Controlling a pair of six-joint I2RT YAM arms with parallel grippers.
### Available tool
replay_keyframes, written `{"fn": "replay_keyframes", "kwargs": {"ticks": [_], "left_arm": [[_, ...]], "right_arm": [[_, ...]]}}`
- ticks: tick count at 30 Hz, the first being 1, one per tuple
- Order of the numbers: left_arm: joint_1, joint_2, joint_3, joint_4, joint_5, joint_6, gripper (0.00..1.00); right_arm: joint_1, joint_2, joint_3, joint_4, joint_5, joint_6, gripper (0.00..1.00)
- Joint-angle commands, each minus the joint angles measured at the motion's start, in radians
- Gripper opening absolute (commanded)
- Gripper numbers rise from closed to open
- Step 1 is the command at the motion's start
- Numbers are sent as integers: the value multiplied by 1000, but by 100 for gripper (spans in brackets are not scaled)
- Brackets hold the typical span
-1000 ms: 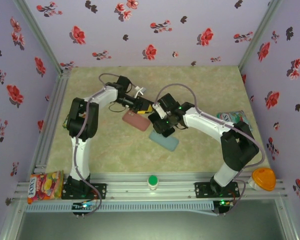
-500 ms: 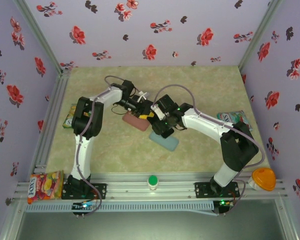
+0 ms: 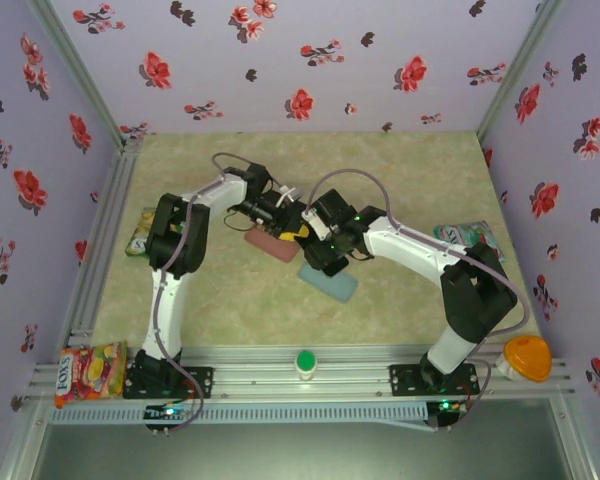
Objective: Put the phone into the phone case
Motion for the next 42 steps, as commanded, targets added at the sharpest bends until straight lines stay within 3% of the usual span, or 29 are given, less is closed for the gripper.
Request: {"fn": "replay_keyframes", "kwargs": {"ticks": [1, 31, 36, 39, 42], "left_arm": [[-11, 24, 29, -33, 29, 32, 48], [-19, 35, 49, -53, 47, 49, 29], [-19, 35, 49, -54, 57, 54, 18], [-19, 33, 49, -54, 70, 59, 0], [-20, 27, 47, -54, 82, 68, 0]], "right_arm": [[10, -23, 26, -7, 11, -14, 61], [9, -50, 29, -4, 7, -13, 59], [10, -49, 31, -4, 6, -11, 59], [10, -47, 28, -2, 11, -14, 59], [10, -44, 24, -2, 17, -14, 58]]}}
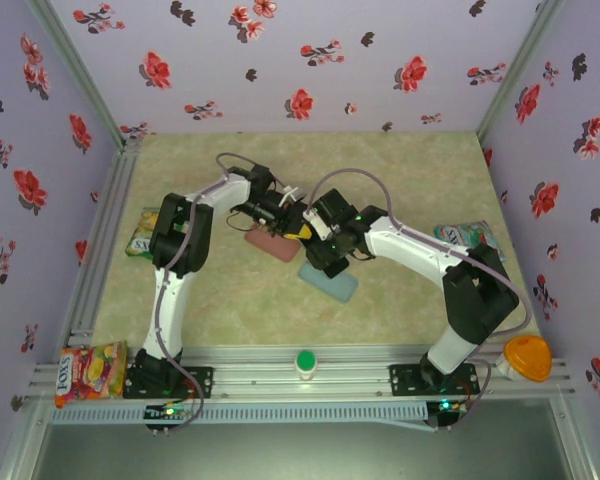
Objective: Put the phone into the phone case
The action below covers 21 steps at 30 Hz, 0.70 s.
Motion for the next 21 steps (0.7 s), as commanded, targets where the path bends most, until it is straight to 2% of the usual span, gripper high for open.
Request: {"fn": "replay_keyframes", "kwargs": {"ticks": [1, 4, 8, 12, 21], "left_arm": [[-6, 2, 15, -7, 10, 34, 0], [-6, -15, 2, 25, 14, 12, 0], [-6, -57, -44, 164, 1, -93, 0], [-6, -121, -107, 345, -108, -263, 0], [-5, -251, -220, 632, -220, -491, 0]], "right_arm": [[11, -33, 22, 13, 3, -12, 58], [10, -40, 17, 15, 8, -8, 60], [9, -75, 2, 20, 25, 7, 73], [-5, -139, -53, 51, 44, 40, 74], [-172, -377, -278, 203, -109, 249, 79]]}}
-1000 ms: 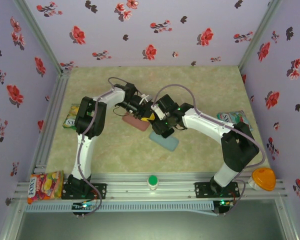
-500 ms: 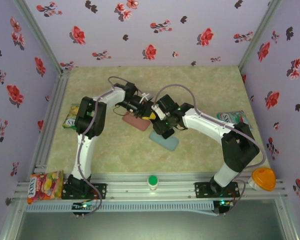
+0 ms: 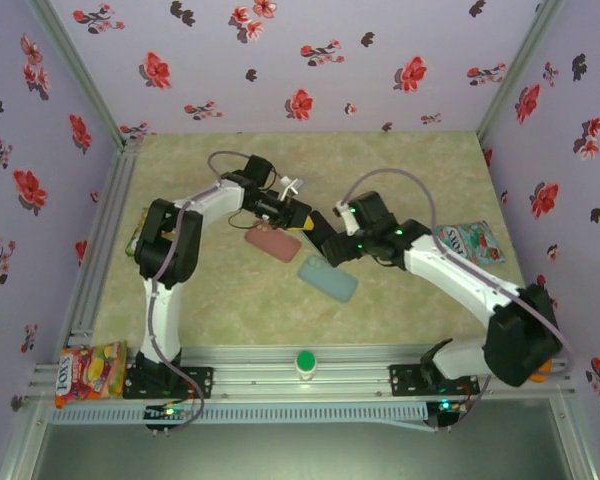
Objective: Put the phone into the phone case
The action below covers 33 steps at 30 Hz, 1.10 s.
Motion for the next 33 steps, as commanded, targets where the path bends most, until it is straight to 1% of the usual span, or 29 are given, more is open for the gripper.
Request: {"fn": "replay_keyframes", "kwargs": {"ticks": [1, 6, 10, 13, 19, 23, 26, 29, 33], "left_arm": [[6, -92, -36, 187, -40, -149, 0], [5, -150, -72, 294, -78, -269, 0], [5, -212, -123, 375, -117, -361, 0], [3, -261, -169, 423, -141, -427, 0], [3, -337, -248, 488, -154, -558, 0], [2, -361, -290, 536, -149, -629, 0], [3, -374, -321, 593, -145, -675, 0], [3, -375, -346, 655, -138, -728, 0], [3, -372, -361, 689, -137, -756, 0]], "right_arm": [[-60, -83, -84, 91, -88, 139, 79], [-129, -181, -200, 204, -188, 258, 80], [-229, -243, -357, 467, -334, 449, 81], [-282, -244, -431, 612, -397, 543, 79], [-335, -189, -493, 823, -488, 657, 74], [-345, -138, -522, 1002, -542, 737, 73], [-345, -97, -522, 1064, -574, 768, 74], [-344, -66, -538, 1168, -605, 814, 74], [-343, -49, -535, 1188, -610, 823, 73]]}}
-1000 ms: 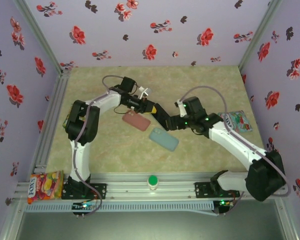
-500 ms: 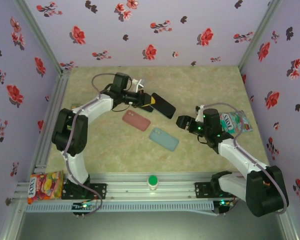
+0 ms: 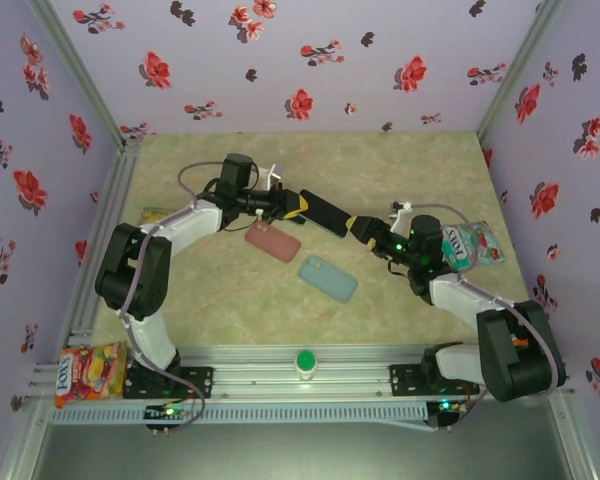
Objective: Put the phone into the phone case
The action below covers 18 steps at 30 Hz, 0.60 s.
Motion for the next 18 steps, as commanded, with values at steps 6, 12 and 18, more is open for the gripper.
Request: {"fn": "replay_keyframes", "kwargs": {"ticks": [6, 12, 18], "left_arm": [[0, -58, -10, 140, 38, -84, 0], [-20, -68, -16, 148, 39, -94, 0], [-49, -58, -22, 149, 40, -97, 0]], "right_arm": [[-1, 32, -15, 97, -42, 32, 72], [0, 63, -16, 133, -43, 43, 68], [-2, 95, -17, 208, -60, 80, 66]]}}
